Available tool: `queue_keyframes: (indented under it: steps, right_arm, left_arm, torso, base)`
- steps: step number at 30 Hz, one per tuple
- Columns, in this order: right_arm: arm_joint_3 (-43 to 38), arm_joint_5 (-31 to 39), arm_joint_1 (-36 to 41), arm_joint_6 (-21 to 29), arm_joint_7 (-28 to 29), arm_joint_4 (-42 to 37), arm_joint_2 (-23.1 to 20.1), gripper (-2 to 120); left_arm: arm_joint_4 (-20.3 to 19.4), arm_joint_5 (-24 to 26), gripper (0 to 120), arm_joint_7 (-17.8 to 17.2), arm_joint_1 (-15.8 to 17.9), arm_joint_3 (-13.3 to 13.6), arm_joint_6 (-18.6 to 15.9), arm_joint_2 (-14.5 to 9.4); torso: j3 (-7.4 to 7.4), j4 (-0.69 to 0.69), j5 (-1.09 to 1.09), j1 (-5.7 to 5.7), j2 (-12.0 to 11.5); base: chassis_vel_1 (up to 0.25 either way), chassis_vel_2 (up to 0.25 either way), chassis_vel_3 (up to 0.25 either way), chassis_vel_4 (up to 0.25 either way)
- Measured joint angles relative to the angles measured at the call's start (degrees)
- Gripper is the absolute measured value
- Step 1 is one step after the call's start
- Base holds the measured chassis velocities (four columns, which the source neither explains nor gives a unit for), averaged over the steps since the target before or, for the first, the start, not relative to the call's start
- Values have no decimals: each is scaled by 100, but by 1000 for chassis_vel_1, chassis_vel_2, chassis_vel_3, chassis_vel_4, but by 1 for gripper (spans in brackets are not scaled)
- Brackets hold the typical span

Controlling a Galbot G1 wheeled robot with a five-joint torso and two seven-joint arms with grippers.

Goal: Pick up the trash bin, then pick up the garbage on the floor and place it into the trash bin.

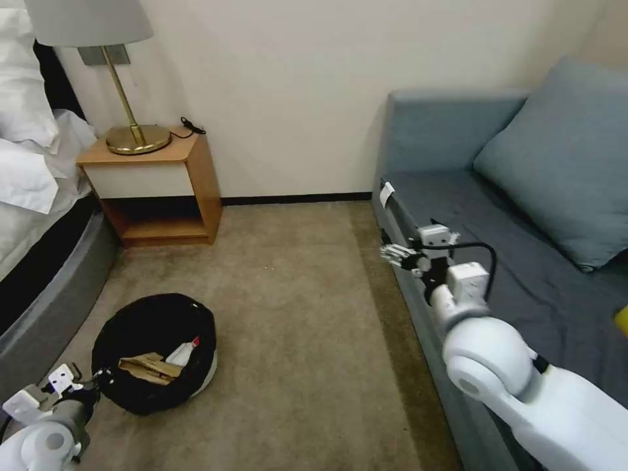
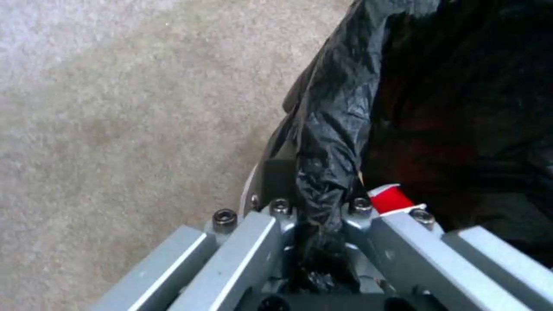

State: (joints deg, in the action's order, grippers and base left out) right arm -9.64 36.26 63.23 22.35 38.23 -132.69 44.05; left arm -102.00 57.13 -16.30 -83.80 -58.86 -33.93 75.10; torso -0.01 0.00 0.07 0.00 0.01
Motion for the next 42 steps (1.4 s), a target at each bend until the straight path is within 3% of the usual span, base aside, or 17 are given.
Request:
queue_keyframes:
  steps: [6,12,13,23,29,31,33,38,42]
  right_arm:
    - [-1058,-368,1341,-141,-391,-378,214,100]
    - [-1810,-432,1967,-182,-561,-716,389,100]
    - [-1915,-422,2057,-188,-583,-771,410,100]
    - [-2396,-272,2311,-199,-589,-995,395,100]
    - [-2564,-306,2514,-225,-619,-1060,471,100]
    - [-2738,-325,2681,-262,-670,-1070,504,100]
    - [-2816,-335,2777,-279,-693,-1071,529,100]
    - [-3125,-392,3201,-300,-778,-1071,658,100]
    - [-3335,-602,3538,-298,-867,-1068,897,100]
  left_arm:
    - [-13,132,1,-129,-13,16,-69,-30]
    - [-172,-91,22,166,-47,-4,-41,-133]
    - [-250,-95,27,174,-53,-44,-54,-170]
    - [-625,263,62,-22,-136,-254,-218,-390]
    - [-622,317,80,-88,-147,-254,-221,-408]
    - [-691,304,92,-76,-190,-253,-221,-402]
    - [-738,289,95,-66,-214,-254,-221,-396]
    - [-1143,-148,100,100,-350,-360,-203,-375]
    - [-1776,-1052,100,719,-509,-580,116,-353]
  torso:
    - [0,1,-4,0,0]
    - [1,-3,-16,0,0]
    - [1,-3,-9,0,0]
    - [1,0,-7,0,0]
    - [1,0,-7,0,0]
    - [1,0,-7,0,0]
    - [1,0,-7,0,0]
    - [1,-1,-6,0,0]
    - [1,2,-5,0,0]
  base:
    - [0,0,0,0]
    - [0,0,0,0]
    - [0,0,0,0]
    - [0,0,0,0]
    - [0,0,0,0]
    - [0,0,0,0]
    - [0,0,0,0]
    - [0,0,0,0]
    - [0,0,0,0]
